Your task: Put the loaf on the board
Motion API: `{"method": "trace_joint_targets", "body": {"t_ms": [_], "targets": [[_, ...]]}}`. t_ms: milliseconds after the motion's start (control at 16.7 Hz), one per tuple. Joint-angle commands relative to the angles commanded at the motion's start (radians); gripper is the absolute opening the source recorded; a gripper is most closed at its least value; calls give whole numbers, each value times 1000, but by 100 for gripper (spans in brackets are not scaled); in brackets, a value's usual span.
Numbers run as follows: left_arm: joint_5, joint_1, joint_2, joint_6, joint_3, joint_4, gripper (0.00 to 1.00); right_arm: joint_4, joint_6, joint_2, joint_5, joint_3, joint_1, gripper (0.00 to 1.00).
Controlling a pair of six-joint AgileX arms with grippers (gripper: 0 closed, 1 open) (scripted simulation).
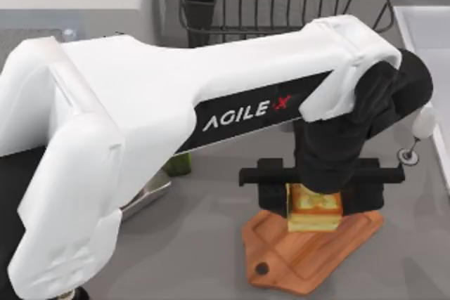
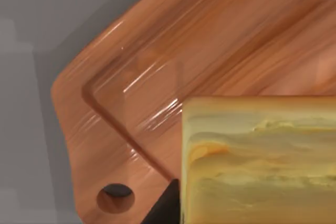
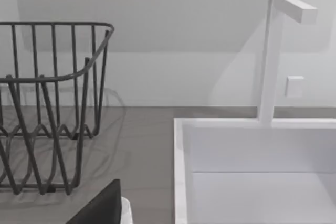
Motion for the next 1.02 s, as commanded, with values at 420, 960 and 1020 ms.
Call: {"method": "trace_joint_targets", "body": {"t_ms": [420,960,1020], "targets": [[4,5,10,2,-50,60,0,0,0,0,0,0,0,100],[0,3,34,4,-123,157,0,0,0,0,0,0,0,100],[0,3,34,4,-123,157,0,0,0,0,0,0,0,100]]}}
